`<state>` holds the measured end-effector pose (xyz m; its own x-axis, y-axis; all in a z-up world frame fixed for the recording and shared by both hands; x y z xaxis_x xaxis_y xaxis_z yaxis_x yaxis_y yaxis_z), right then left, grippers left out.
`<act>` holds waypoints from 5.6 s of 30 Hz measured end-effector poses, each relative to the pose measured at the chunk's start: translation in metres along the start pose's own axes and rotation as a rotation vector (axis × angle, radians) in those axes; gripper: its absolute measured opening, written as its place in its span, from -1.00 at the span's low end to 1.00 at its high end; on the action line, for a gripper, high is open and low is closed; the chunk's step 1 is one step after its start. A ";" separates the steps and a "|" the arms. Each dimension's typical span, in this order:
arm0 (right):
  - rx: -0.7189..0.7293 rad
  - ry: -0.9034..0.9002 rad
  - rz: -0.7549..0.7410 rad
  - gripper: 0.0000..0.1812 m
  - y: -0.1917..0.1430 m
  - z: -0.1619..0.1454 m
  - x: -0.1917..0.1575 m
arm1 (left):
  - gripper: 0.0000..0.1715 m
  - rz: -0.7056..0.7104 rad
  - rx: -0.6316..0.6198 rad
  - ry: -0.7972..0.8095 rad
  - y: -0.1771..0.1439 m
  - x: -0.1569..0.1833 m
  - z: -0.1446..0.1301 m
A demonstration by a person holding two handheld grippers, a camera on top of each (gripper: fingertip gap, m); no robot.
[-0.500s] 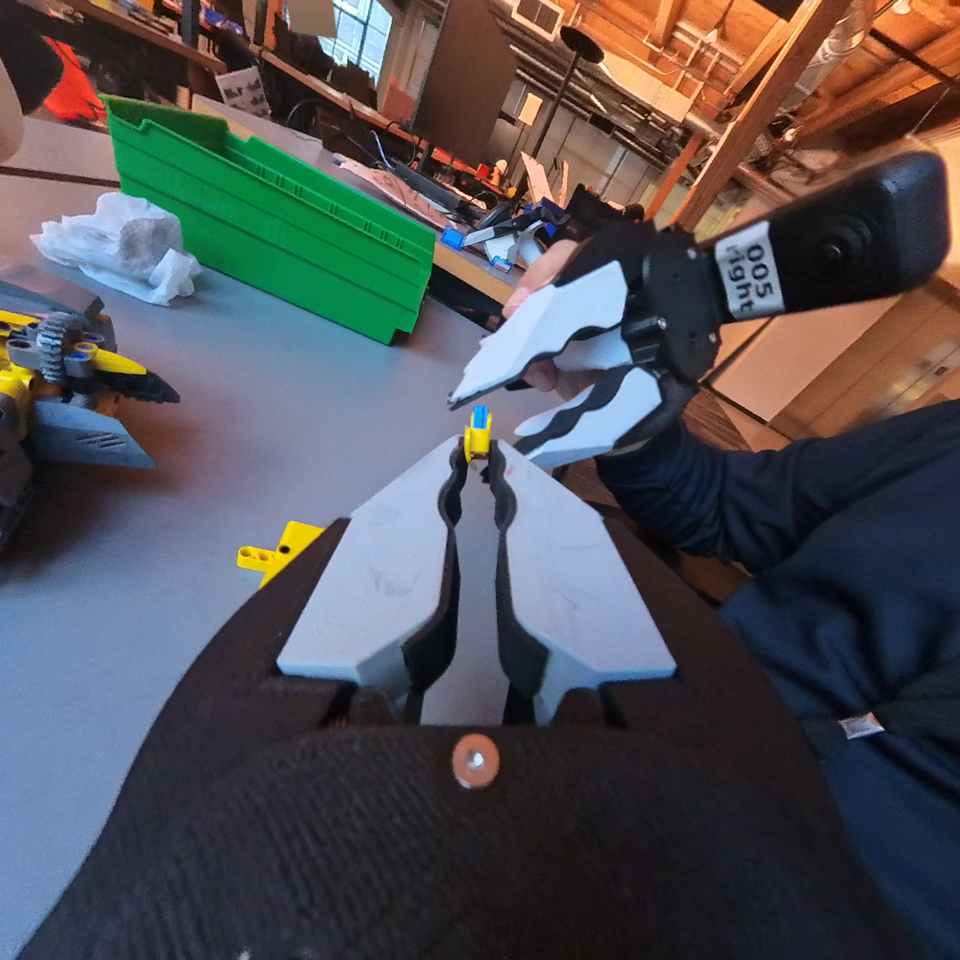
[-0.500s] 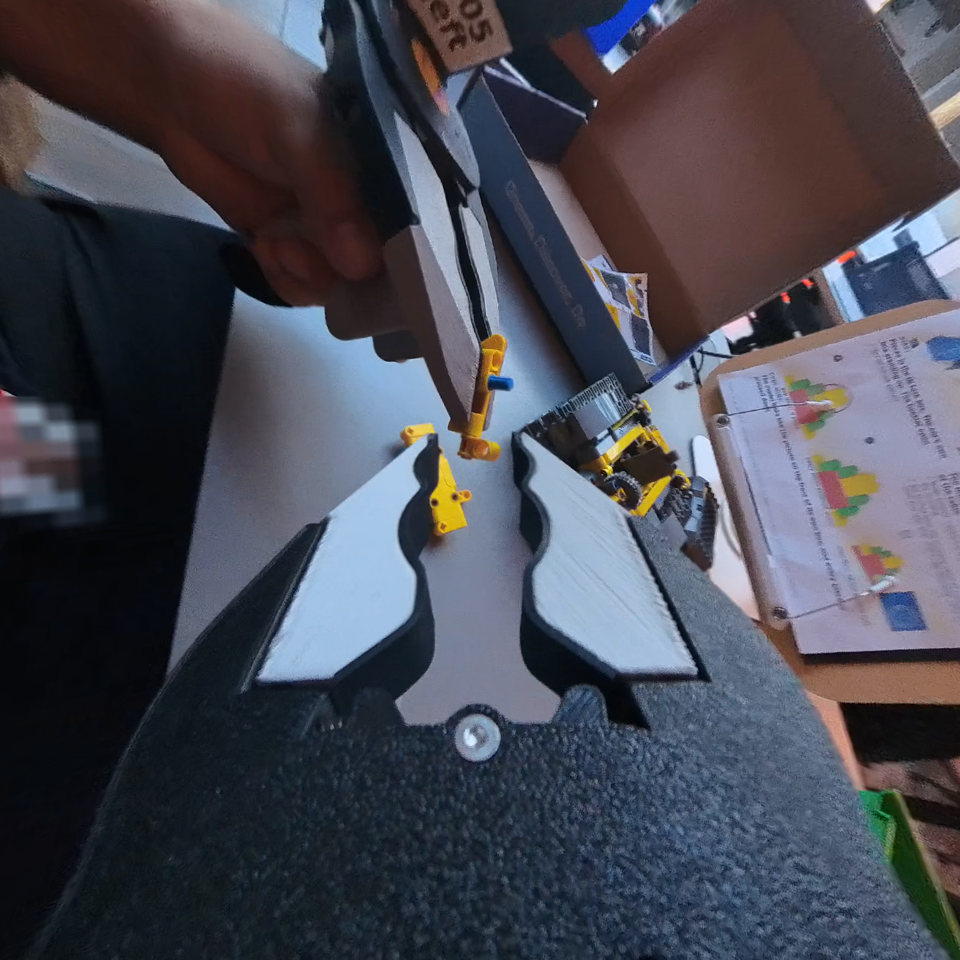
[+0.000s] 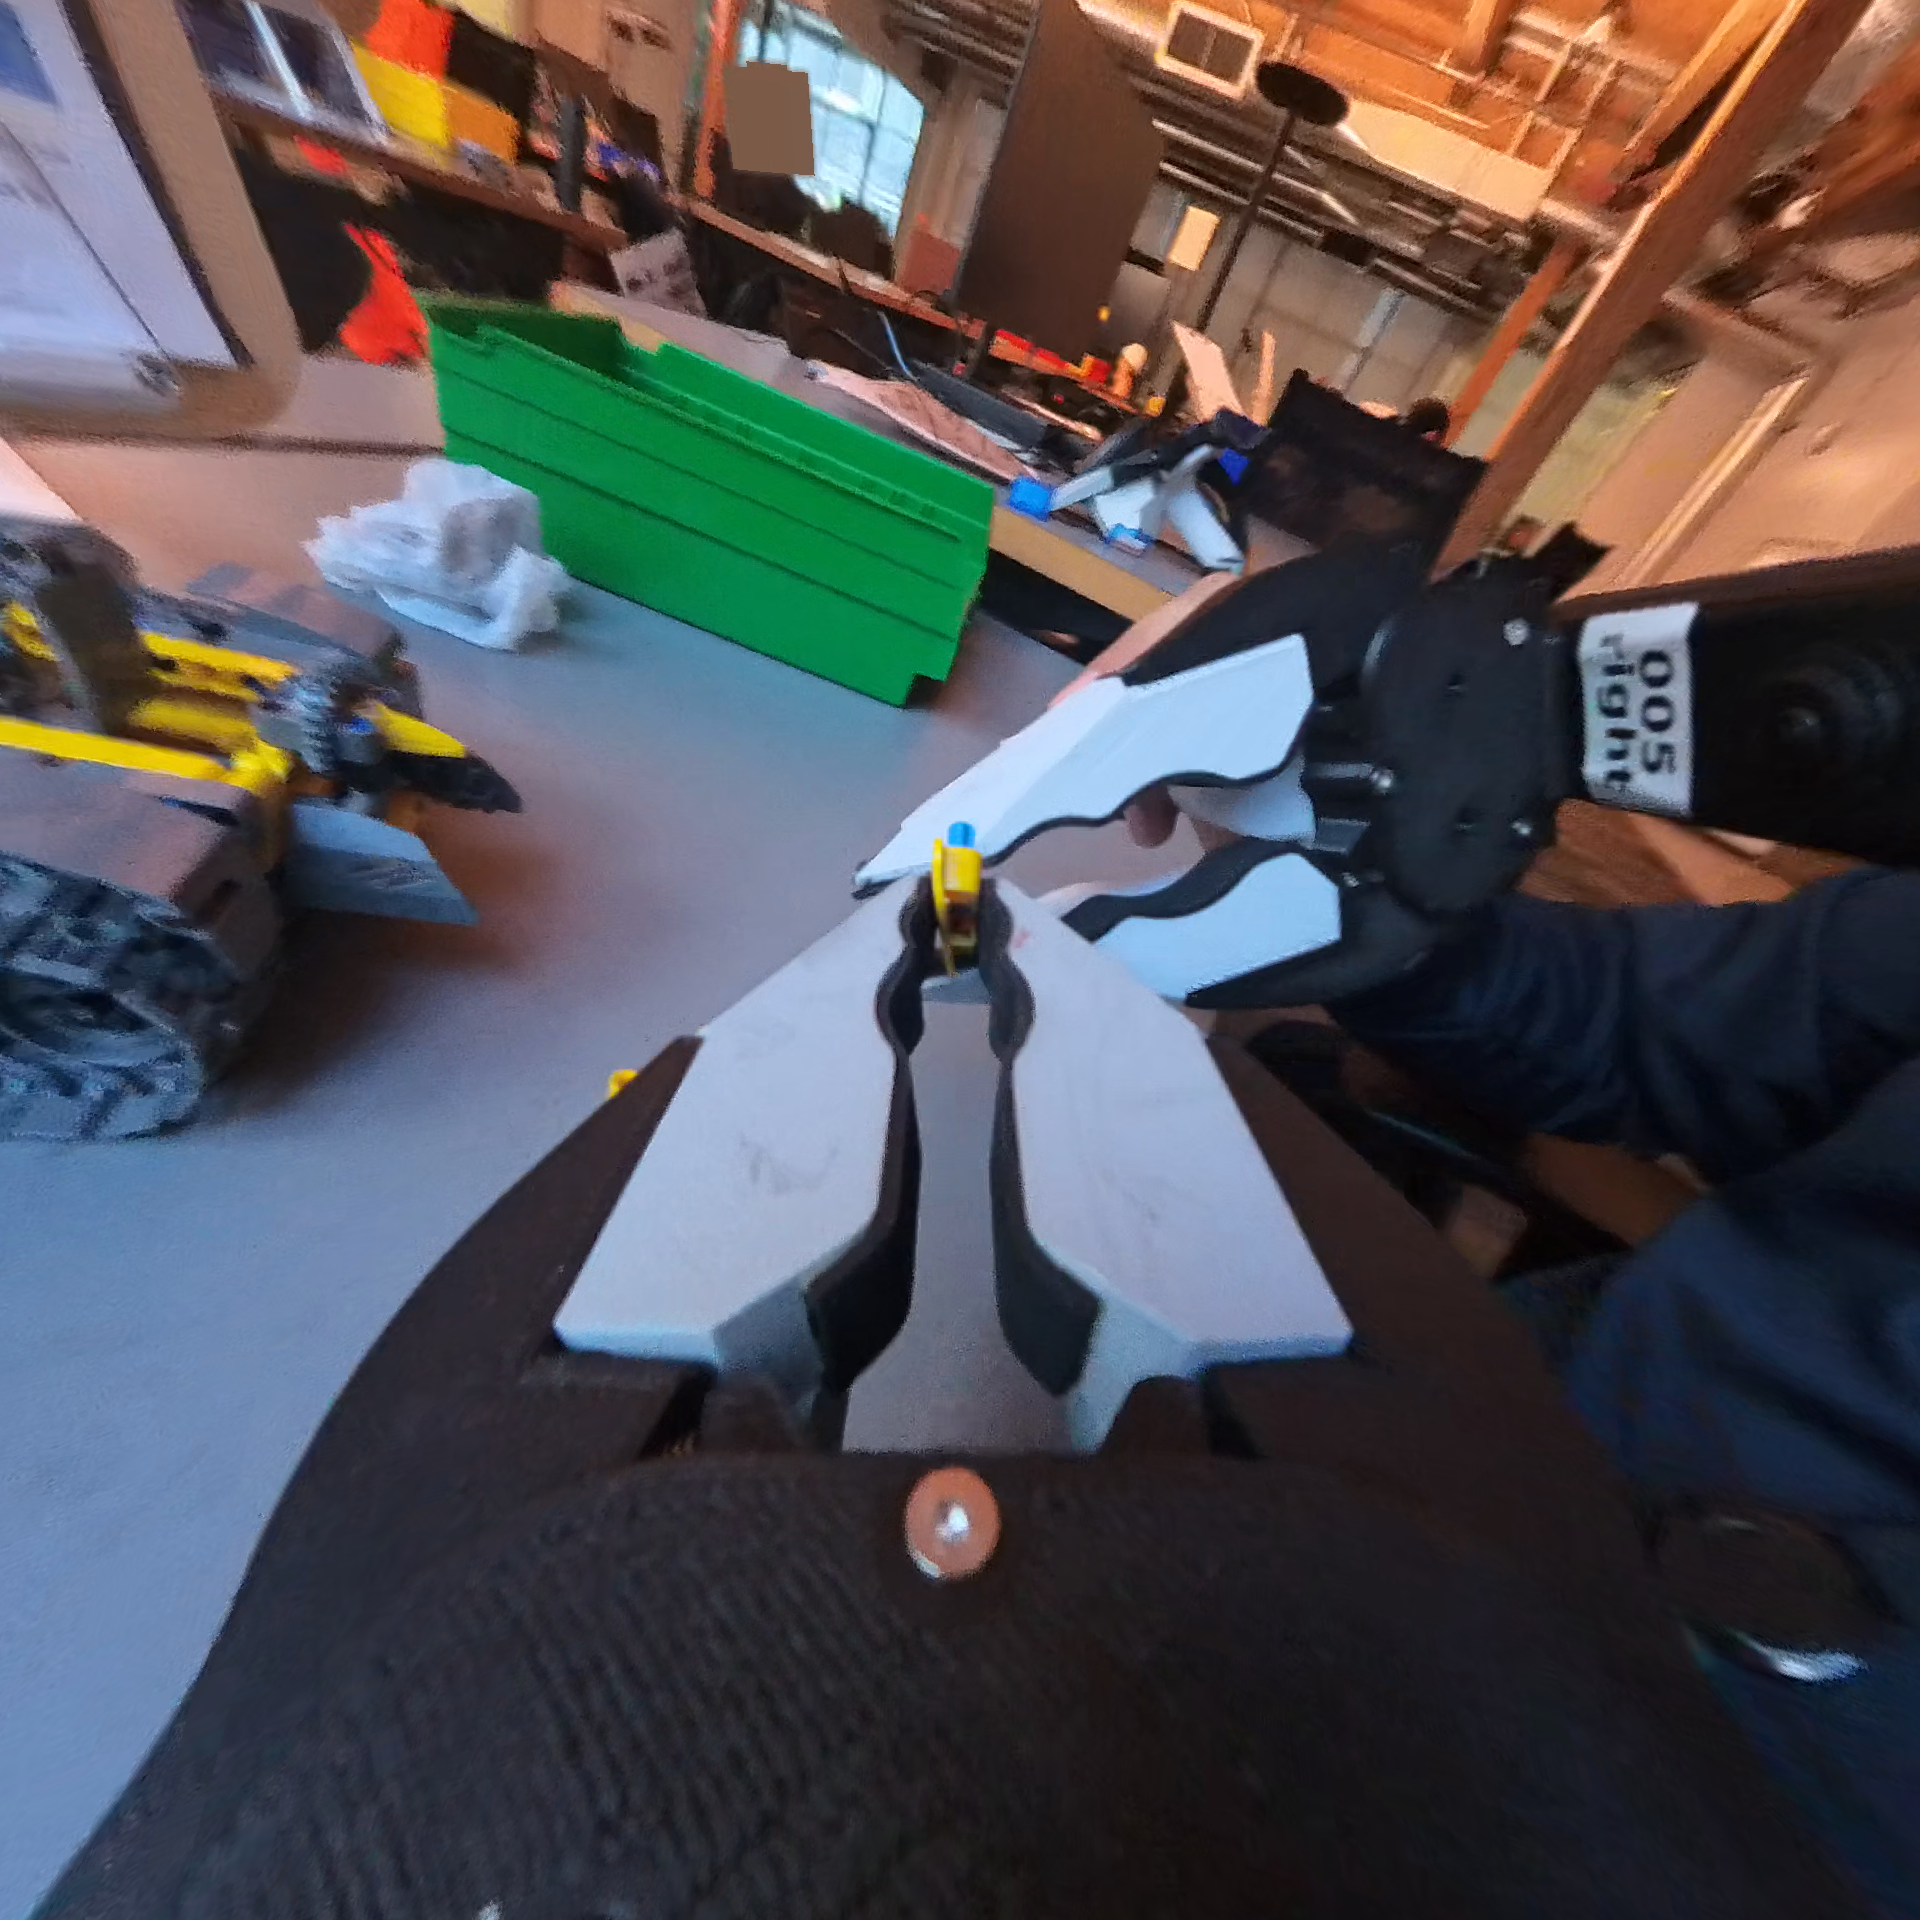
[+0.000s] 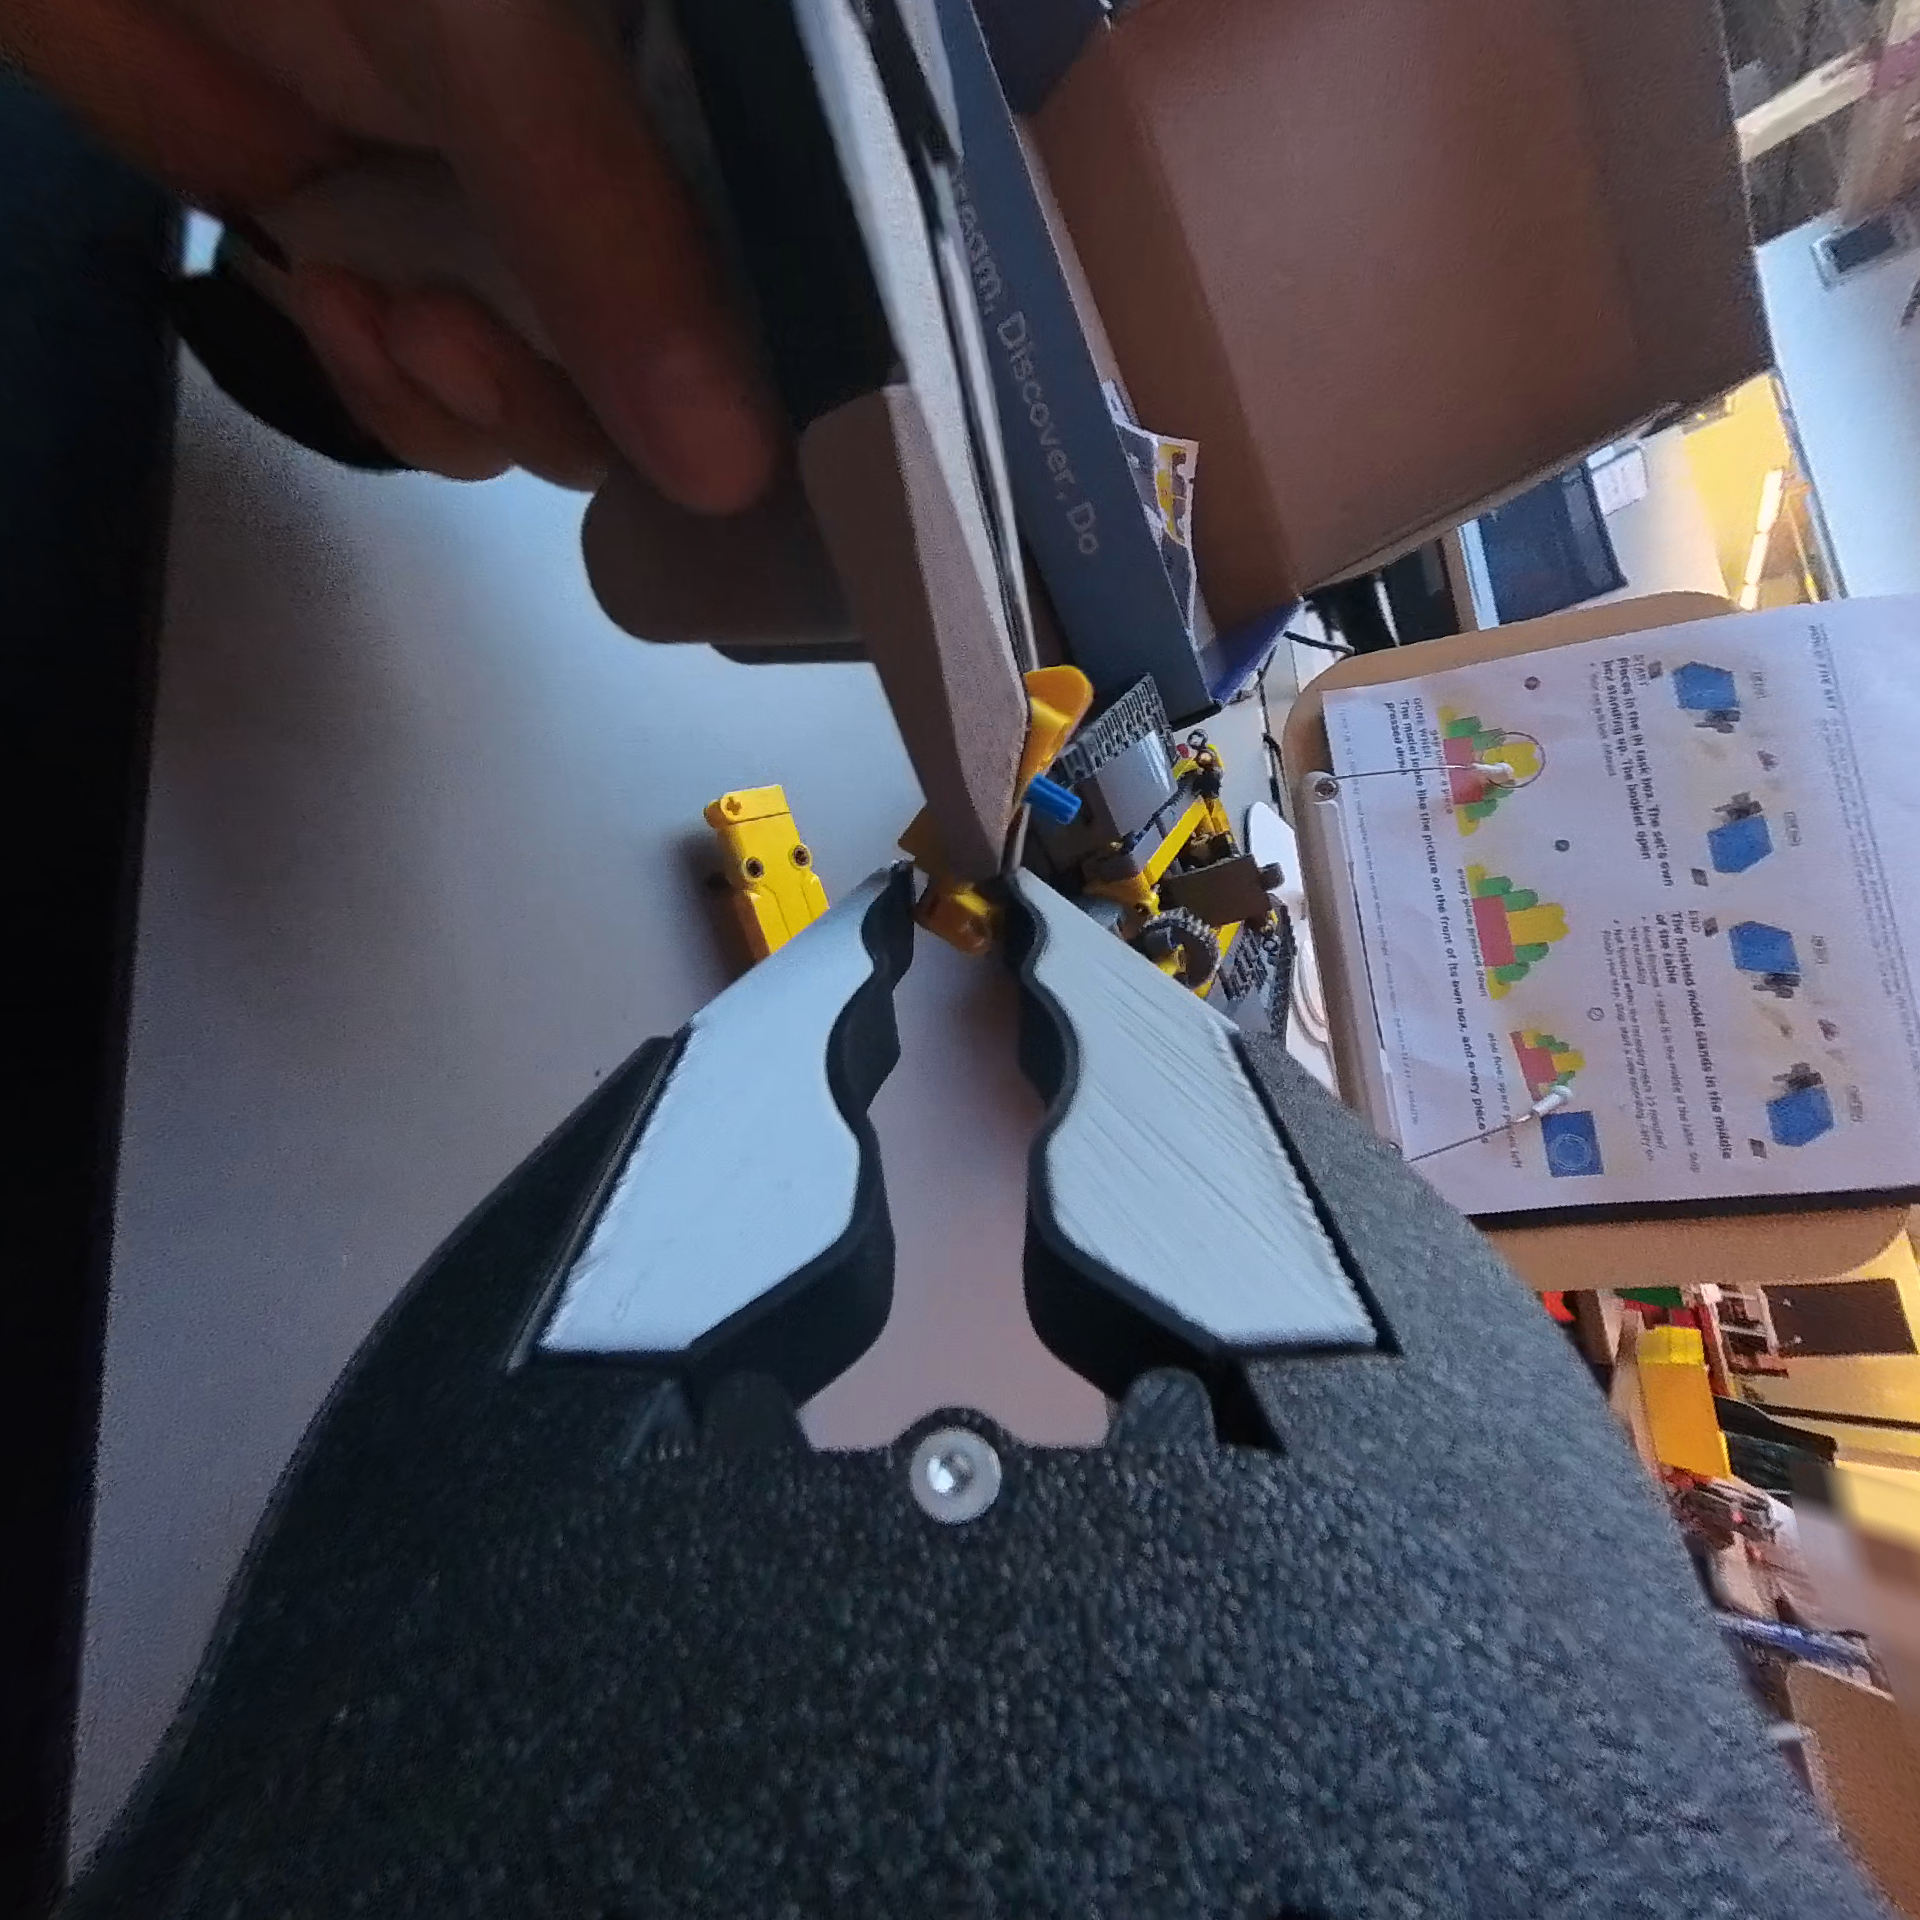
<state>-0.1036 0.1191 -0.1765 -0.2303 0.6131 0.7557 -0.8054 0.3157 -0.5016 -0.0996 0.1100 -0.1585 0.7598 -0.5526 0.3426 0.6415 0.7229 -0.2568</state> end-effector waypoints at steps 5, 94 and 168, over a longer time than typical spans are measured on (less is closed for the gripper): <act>-0.071 -0.185 -0.148 -0.86 0.013 -0.001 -0.002 | -0.95 0.176 -0.046 0.115 -0.002 -0.008 -0.006; 0.144 0.783 0.711 -0.80 0.035 -0.085 0.031 | -0.94 0.032 0.241 -0.092 -0.023 -0.040 0.014; 0.657 1.382 1.154 -0.98 -0.002 0.013 0.046 | -0.93 0.152 0.216 0.130 -0.017 -0.023 0.013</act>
<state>-0.1201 0.1371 -0.1353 -0.4616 0.4630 -0.7566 -0.7268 -0.6864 0.0234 -0.1294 0.1157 -0.1499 0.8615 -0.4699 0.1925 0.4927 0.8653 -0.0927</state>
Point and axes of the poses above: each gripper's, where its closed fingertips meet, y out along the fingers, z out of its top, x = y × z across the jaws, the point moved 1 cm from there along -y, back along the fingers, and after that the axes turned 10 degrees about -x, right-handed, at the moved point
